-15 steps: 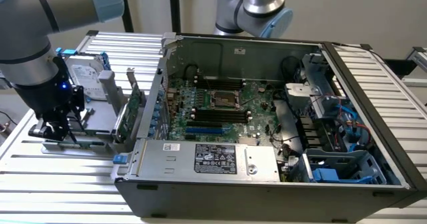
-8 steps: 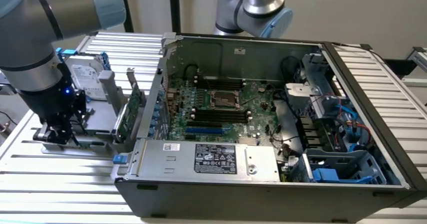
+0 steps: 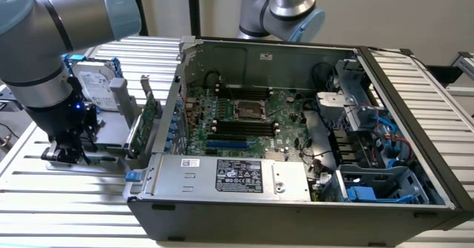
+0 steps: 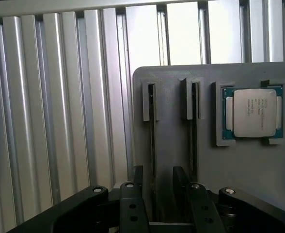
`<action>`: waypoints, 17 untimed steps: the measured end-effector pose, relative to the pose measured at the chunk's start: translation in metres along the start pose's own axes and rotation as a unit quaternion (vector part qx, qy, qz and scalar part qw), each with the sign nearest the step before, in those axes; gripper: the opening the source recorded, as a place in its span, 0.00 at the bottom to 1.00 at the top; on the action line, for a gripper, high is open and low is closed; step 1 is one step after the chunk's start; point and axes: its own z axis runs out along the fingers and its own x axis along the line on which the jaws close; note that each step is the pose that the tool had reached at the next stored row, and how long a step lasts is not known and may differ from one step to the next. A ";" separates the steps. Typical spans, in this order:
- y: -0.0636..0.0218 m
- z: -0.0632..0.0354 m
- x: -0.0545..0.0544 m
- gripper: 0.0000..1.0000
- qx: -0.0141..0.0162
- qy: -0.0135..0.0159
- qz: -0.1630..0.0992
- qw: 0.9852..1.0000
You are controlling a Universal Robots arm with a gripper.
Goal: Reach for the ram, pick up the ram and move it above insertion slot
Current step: 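Pick up the ram and move it above insertion slot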
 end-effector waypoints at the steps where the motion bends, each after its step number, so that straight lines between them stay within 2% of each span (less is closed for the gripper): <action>1: 0.0001 0.0010 0.000 0.38 0.000 0.000 -0.001 1.000; 7: 0.0002 0.0038 0.000 0.36 0.000 0.000 -0.008 1.000; 11: 0.0002 0.0040 0.000 0.13 0.000 0.000 -0.009 1.000; 17: 0.0002 0.0040 0.000 0.13 0.000 0.000 -0.010 1.000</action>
